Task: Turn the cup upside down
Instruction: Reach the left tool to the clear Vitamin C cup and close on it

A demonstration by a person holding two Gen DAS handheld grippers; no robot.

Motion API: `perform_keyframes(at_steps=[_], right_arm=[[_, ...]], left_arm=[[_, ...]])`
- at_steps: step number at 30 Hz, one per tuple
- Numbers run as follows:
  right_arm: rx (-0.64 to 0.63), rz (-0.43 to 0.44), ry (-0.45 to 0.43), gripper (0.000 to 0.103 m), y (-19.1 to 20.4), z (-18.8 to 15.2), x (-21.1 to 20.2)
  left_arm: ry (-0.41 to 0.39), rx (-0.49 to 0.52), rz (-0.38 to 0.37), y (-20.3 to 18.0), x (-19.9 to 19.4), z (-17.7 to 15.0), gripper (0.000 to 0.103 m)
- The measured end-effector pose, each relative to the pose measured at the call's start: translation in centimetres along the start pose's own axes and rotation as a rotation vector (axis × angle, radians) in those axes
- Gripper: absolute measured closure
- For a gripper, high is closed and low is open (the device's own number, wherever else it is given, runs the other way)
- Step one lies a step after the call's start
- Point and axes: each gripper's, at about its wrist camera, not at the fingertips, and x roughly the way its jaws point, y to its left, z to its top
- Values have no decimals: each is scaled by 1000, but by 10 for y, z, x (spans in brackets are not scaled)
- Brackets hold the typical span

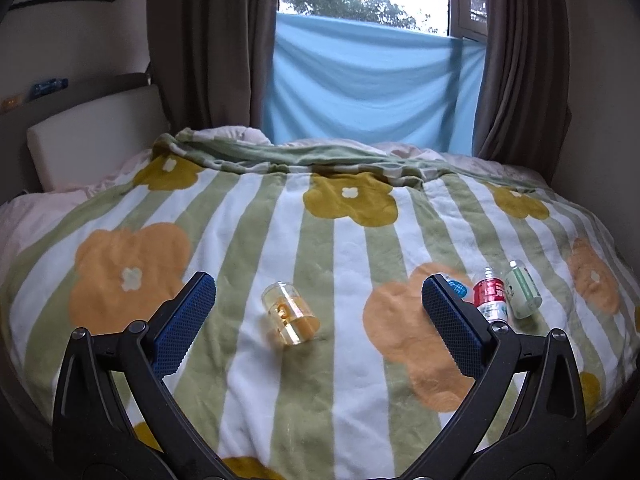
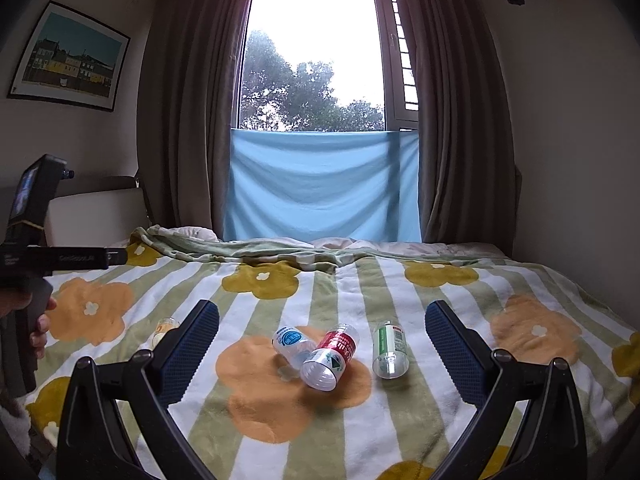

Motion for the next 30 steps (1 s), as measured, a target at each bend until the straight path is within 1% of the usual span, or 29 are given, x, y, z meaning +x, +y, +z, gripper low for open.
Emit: perform_keyframes(at_steps=[5, 7, 9, 13, 16, 17, 21, 24, 26, 27, 29, 30], right_arm=[[10, 30, 29, 0, -3, -10, 13], [16, 43, 46, 0, -5, -14, 20], [19, 55, 63, 0, -6, -19, 25], [18, 72, 90, 0, -7, -27, 33], [21, 86, 114, 0, -9, -33, 39], [24, 93, 122, 0, -9, -35, 42], [29, 124, 153, 0, -4, -43, 50], [14, 150, 190, 0, 5, -53, 58], [7, 165, 212, 0, 11, -59, 62], [7, 173, 222, 0, 13, -63, 64], [8, 189, 248, 0, 18, -68, 69], [6, 195, 260, 0, 20, -71, 72]], left_arm=[[115, -30, 21, 8, 67, 24, 0], [184, -36, 33, 11, 100, 28, 0], [256, -48, 71, 16, 132, 27, 0], [403, -90, 101, 28, 186, 9, 0], [522, -91, 137, 35, 225, -10, 0], [557, -95, 148, 37, 234, -16, 0], [672, -131, 148, 48, 265, -35, 2], [719, -177, 147, 56, 276, -42, 6], [735, -211, 125, 59, 280, -45, 13], [742, -218, 116, 59, 281, -46, 19], [762, -219, 102, 58, 285, -48, 24], [771, -219, 101, 57, 287, -49, 30]])
